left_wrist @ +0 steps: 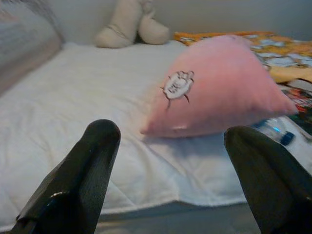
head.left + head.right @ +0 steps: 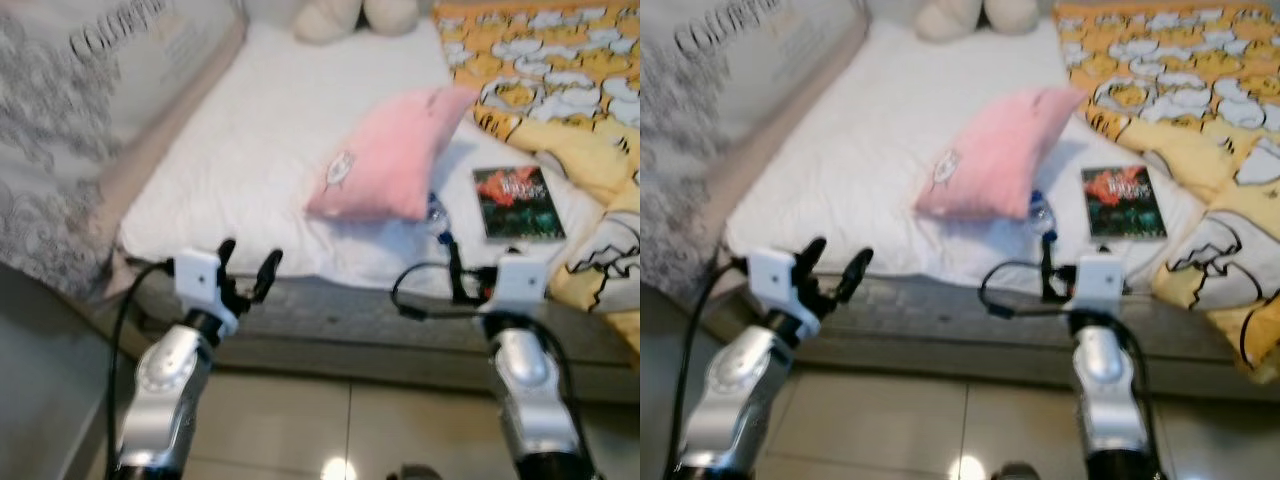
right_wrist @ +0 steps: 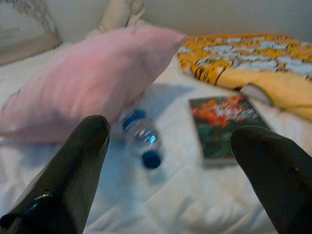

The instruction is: Clean up the room

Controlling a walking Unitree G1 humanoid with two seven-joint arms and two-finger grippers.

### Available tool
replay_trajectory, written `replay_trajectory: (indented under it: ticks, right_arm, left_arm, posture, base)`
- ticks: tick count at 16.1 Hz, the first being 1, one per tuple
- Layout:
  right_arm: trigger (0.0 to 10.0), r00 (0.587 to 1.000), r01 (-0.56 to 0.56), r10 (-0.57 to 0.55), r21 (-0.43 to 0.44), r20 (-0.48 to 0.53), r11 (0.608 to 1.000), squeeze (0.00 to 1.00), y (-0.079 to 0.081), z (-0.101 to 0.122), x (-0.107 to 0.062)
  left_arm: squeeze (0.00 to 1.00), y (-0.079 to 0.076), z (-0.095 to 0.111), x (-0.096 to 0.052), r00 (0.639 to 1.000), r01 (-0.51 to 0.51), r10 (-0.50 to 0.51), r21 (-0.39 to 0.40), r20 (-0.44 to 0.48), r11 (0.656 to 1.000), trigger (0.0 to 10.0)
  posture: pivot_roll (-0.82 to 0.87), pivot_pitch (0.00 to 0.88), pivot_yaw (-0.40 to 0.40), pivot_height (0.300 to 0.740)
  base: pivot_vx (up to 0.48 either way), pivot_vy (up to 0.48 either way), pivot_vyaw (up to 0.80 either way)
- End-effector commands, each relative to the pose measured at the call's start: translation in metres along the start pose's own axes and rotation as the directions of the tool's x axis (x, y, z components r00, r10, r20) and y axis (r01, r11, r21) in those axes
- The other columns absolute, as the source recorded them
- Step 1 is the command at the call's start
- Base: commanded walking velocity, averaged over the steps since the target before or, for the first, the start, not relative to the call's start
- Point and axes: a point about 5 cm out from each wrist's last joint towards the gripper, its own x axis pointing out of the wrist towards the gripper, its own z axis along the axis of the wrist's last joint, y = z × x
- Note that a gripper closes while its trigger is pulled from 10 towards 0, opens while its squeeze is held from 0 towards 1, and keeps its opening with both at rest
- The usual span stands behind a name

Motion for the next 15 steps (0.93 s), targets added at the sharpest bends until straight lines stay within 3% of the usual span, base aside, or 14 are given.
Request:
replay_trajectory:
  ticks: [1,7,15]
  right_arm:
    - [10.0,0.999,-0.040,0.040,0.013,-0.005,0.999,0.00,0.012,0.002,0.003]
    - [10.0,0.996,-0.088,0.088,0.009,-0.017,0.996,0.00,0.020,0.002,0.010]
    - [10.0,0.994,-0.110,0.110,-0.002,-0.008,0.994,0.00,0.025,0.003,0.013]
  left_arm:
    - [0.00,0.014,0.000,-0.003,0.997,-0.074,0.074,0.009,-0.010,0.997,10.0]
    - [0.00,0.018,-0.006,0.002,0.987,-0.156,0.155,-0.023,-0.041,0.987,10.0]
    - [0.00,0.006,-0.005,0.011,0.994,-0.102,0.102,-0.007,-0.027,0.995,10.0]
  posture:
    - [-0.19,0.000,0.124,0.740]
    - [-0.19,0.000,0.121,0.740]
    - [-0.20,0.000,0.132,0.740]
  base:
    - [0.000,0.000,0.00]
    - [0.044,0.000,0.00]
    - [0.480,0.000,0.00]
